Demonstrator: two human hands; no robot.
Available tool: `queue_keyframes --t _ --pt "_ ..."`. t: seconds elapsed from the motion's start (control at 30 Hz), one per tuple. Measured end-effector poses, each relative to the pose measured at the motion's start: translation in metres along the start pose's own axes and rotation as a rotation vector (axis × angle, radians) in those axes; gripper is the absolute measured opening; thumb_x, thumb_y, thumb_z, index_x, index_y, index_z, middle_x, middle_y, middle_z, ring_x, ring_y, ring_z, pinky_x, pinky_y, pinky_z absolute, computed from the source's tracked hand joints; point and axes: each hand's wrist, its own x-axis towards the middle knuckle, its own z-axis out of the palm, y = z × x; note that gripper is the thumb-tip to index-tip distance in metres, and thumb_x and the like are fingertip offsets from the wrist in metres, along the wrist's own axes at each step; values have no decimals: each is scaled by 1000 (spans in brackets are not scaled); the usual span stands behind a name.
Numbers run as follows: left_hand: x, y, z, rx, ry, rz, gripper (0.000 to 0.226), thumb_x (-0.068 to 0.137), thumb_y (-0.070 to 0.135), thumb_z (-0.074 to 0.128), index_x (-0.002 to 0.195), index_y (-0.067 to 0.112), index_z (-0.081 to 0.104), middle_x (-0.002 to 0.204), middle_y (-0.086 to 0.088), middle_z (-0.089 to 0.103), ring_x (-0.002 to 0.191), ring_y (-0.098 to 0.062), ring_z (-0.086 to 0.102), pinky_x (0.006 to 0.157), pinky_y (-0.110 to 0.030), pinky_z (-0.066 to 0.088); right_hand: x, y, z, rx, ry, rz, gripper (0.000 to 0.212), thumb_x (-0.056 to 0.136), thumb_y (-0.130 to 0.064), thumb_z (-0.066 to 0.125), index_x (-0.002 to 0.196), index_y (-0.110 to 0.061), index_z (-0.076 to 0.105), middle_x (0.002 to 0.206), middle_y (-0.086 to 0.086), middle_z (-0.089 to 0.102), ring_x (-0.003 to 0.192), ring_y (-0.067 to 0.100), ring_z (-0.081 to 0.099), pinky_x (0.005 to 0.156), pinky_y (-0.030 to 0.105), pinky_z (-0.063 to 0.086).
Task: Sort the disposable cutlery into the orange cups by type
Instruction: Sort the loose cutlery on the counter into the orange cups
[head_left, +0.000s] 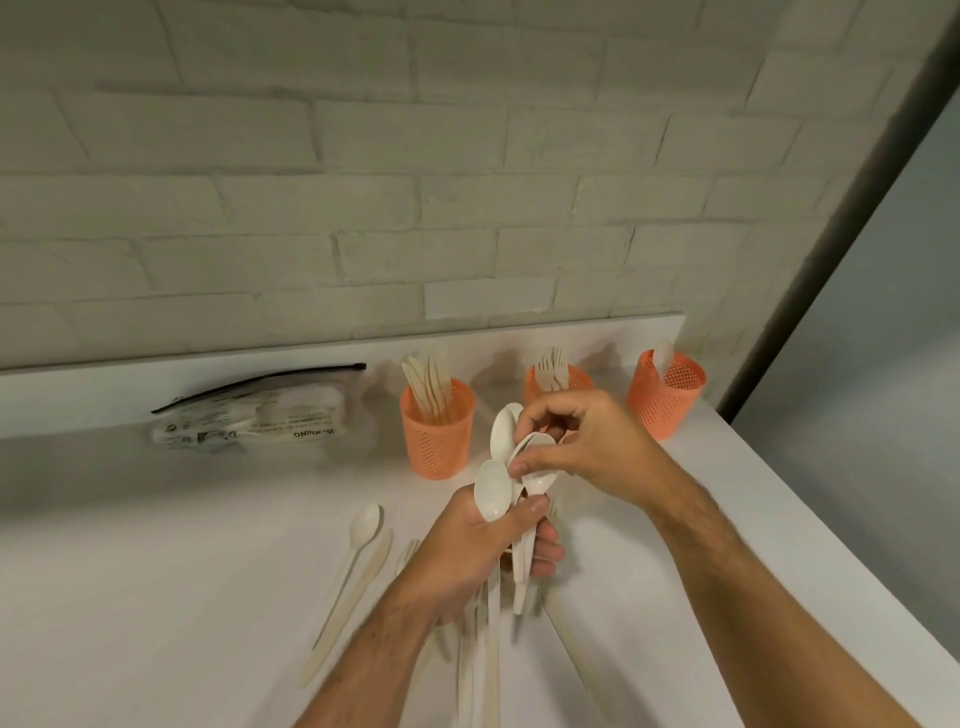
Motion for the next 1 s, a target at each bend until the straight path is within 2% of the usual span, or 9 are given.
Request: queue_keyframes --t 0.07,0.17,0.27,0.4,0.53,0.63,0.7,0.87,1.0 --pt "0 0 3 -14 -41 -3 24 95 16 60 104 -6 64 83 -18 68 75 -31 70 68 -41 59 -2 5 -3 -9 32 -13 22 64 -13 92 79 -11 75 69 -3 67 62 6 49 59 15 42" --pt "1 2 8 -51 -86 -10 26 97 21 57 114 3 63 88 -16 69 74 -31 69 67 -41 59 -4 12 -13 69 70 -23 24 65 -9 90 83 -5 74 72 -3 70 62 5 57 60 15 46" --pt "7 -1 19 -78 -54 13 26 98 23 54 116 6 63 95 -19 71 75 -32 70 64 -38 59 -6 20 -30 182 91 -8 24 68 -1 87 85 3 70 72 7 67 55 7 55 49 15 41" --pt "19 -9 36 50 -17 67 32 95 32 55 117 11 63 90 -15 71 57 -24 61 54 -30 47 -8 34 -53 189 80 28 33 68 -4 88 97 -7 71 87 22 63 61 18 54 44 21 38" --pt "33 -14 59 118 -56 69 29 97 34 54 113 13 65 79 -13 66 51 -21 54 53 -29 44 -9 42 -79 133 -38 73 46 75 -13 85 117 -28 70 98 7 66 61 17 52 47 24 42" --pt "44 -16 80 168 -10 66 28 95 36 55 111 15 64 75 -8 65 51 -22 55 50 -27 44 -13 48 -100 64 -131 87 25 86 -18 78 109 -23 74 86 9 72 61 13 57 49 25 44" --pt "52 -20 94 177 51 66 30 93 38 57 114 18 62 75 -5 66 54 -25 58 52 -30 46 -17 52 -113 15 -136 94 16 87 -18 77 103 -21 74 89 7 73 65 12 62 50 26 46" --pt "71 -30 128 257 125 83 17 93 33 64 107 24 62 77 -6 67 56 -28 63 53 -33 50 -23 62 -136 -110 -159 121 22 88 -22 74 106 -33 72 87 1 72 74 30 66 52 22 50" --pt "83 -35 146 349 175 79 14 89 34 69 95 23 63 72 -3 68 55 -29 66 54 -35 55 -25 69 -152 -10 -210 157 20 88 -34 75 107 -35 71 86 8 67 66 13 59 49 19 45"
